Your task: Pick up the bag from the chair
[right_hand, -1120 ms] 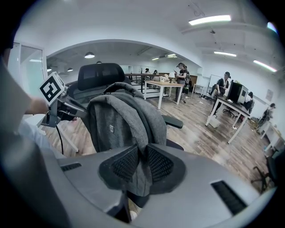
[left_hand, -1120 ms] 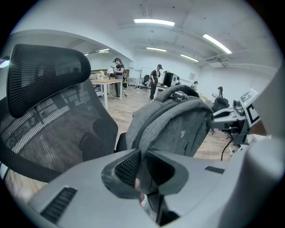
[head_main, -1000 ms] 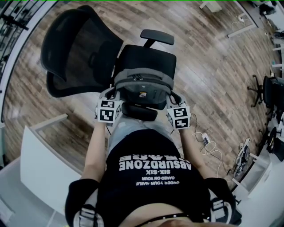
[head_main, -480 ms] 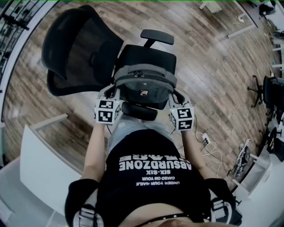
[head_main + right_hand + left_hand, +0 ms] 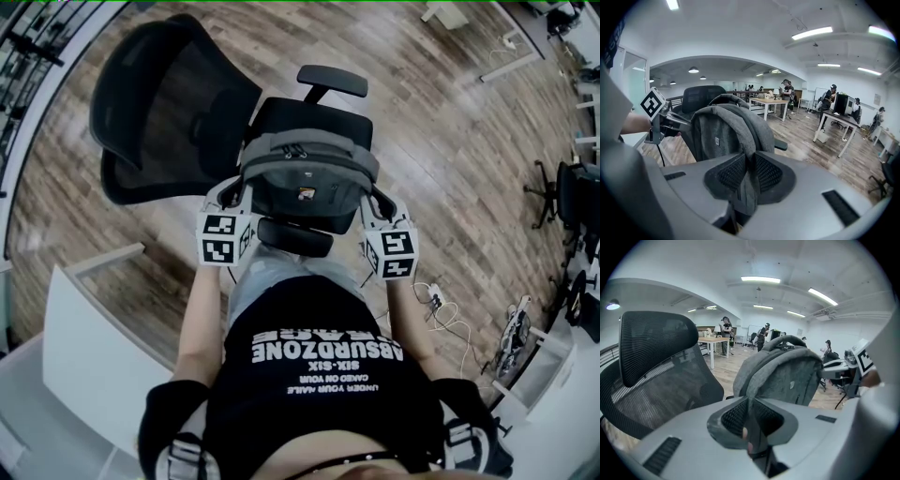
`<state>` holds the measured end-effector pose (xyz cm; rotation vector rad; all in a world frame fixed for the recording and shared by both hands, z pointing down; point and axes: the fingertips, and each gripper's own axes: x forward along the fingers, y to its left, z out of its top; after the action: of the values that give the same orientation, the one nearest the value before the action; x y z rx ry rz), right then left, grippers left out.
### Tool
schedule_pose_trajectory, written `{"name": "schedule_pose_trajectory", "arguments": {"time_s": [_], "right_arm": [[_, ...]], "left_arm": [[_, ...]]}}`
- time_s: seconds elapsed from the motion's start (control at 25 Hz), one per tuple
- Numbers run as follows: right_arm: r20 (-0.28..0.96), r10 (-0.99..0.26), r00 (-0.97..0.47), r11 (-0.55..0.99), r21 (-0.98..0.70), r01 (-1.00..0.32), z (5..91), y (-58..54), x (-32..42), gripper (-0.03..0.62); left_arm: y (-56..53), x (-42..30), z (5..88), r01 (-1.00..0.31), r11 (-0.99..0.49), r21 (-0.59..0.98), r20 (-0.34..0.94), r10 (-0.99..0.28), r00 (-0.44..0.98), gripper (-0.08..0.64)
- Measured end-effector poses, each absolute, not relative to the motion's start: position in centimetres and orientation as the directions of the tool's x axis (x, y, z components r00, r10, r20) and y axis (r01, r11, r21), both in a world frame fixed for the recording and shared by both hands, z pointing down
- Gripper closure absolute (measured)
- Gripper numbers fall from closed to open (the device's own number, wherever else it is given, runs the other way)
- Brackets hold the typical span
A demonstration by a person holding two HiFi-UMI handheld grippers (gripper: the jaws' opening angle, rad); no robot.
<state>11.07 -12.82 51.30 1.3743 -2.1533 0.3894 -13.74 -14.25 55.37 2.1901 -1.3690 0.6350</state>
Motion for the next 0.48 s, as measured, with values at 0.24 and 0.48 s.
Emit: {"name": "schedule_pose_trajectory", "arguments": {"time_s": [0.24,0.48], "right_arm": [[0.558,-0.761,-0.332,0.426,0.045,-0.903,49.3,-13.2,11.3,0.526],[0.518,-0.781,-0.349,0.427,0.036,-0.903,47.2,-13.4,11.2,0.526]], "left_arm": [[-14.7,-13.6,53.1,-0.907,-0.393,0.153,0.556,-0.724,0.407,0.509],[-15.1,-13.7,50.8,-0.907,-0.391,0.157,0.501,-0.759,0.415,0.509]]}}
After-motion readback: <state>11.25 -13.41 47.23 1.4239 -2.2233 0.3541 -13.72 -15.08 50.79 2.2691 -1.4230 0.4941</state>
